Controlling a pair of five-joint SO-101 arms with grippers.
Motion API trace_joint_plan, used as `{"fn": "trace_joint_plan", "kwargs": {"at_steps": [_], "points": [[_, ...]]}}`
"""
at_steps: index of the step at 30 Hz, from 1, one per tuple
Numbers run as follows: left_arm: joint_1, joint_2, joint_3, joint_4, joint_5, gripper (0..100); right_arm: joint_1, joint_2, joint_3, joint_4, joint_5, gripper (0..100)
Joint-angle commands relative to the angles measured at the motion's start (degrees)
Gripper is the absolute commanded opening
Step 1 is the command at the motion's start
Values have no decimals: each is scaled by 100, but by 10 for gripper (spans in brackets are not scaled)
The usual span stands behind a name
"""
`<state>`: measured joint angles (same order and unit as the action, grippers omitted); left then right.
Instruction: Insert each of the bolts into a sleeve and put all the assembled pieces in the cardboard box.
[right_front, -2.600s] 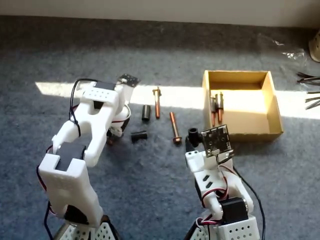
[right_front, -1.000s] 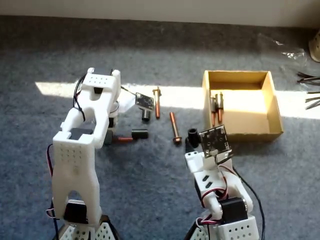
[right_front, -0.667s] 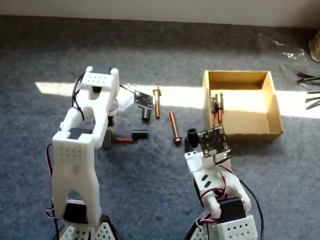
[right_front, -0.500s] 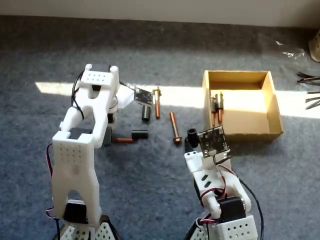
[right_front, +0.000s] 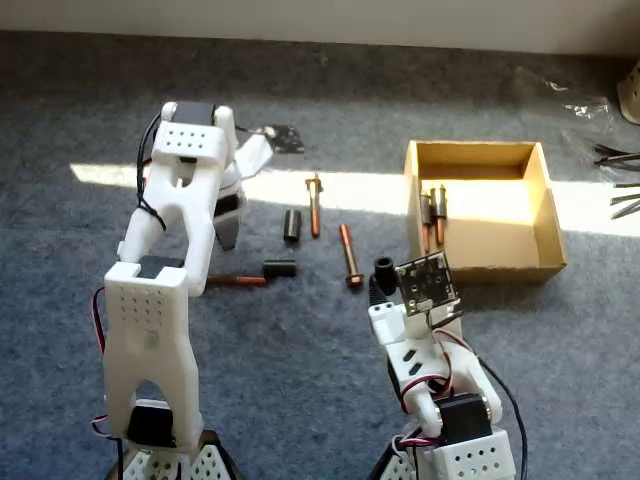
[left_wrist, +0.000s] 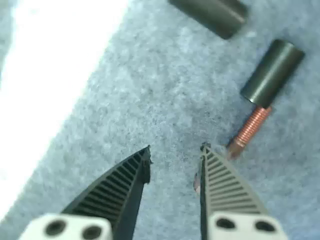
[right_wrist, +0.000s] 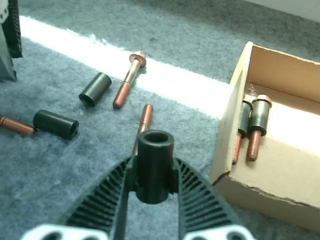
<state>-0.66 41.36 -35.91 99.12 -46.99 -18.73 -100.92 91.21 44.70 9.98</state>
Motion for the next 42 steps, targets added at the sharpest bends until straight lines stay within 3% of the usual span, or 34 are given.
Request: {"fn": "trace_joint_plan", "kwargs": {"at_steps": [1, 9, 15, 22, 32, 42], "points": [[-22, -101, -259, 97, 2497, 160, 40, -57, -31, -163, 53, 4], [-22, -382, -110, 132, 6374, 160, 40, -57, -31, -163, 62, 4], [13, -1015, 1182, 132, 8615, 161, 40, -57, -31, -163, 62, 4], [4, -1675, 2070, 123, 9125, 164, 40, -57, -31, -163, 62, 4], [75, -1763, 2422, 88, 10224, 161, 40, -57, -40, -163, 62, 4], [101, -1763, 2431, 97, 10338, 161, 40, -57, -31, -163, 62, 4]]}}
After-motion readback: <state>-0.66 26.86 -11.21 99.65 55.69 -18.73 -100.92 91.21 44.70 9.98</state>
